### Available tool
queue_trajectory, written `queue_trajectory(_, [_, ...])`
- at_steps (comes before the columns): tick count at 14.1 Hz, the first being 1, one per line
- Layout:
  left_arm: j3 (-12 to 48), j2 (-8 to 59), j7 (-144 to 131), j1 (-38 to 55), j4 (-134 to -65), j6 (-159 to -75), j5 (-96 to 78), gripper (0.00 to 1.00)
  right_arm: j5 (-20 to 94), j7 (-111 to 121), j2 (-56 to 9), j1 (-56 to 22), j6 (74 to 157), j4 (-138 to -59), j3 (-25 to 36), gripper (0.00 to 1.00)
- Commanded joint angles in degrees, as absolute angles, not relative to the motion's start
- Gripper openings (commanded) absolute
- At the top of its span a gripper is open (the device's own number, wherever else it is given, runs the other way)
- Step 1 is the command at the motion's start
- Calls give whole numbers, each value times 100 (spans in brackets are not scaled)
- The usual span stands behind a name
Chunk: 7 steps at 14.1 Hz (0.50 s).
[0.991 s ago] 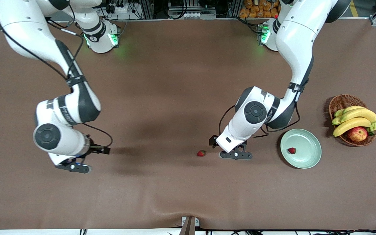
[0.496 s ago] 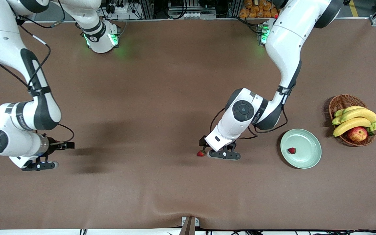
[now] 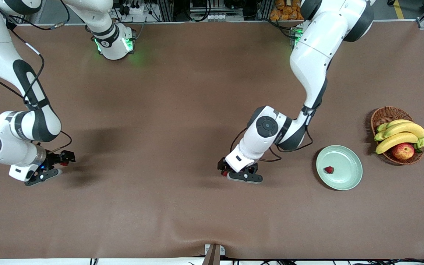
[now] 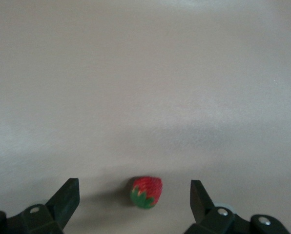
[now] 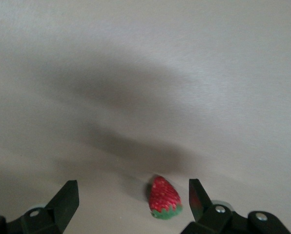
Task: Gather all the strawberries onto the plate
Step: 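Lower the left gripper onto the strawberry while the right gripper grasps the last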
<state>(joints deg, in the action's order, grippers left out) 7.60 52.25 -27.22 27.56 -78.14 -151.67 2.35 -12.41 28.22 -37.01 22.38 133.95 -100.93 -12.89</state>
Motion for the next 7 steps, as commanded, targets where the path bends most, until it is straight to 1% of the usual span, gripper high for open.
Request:
queue_trajectory(1, [440, 5484, -2813, 3023, -7523, -15346, 316, 99, -1327, 3469, -3551, 2495, 13623, -10362, -1380, 100])
queue_trajectory(4, [378, 5581, -2830, 3155, -7523, -15450, 316, 83, -1345, 3718, -3551, 2522, 13649, -10354, -1380, 100])
queue_trajectory(6, [378, 5677, -2830, 3199, -7515, -15556, 316, 76, -1450, 3718, -3638, 2584, 13649, -10336, -1380, 100])
queue_trajectory(7, [378, 5704, -2813, 3199, -7515, -15609, 316, 75, -1468, 3718, -3673, 2627, 13658, -10319, -1380, 100])
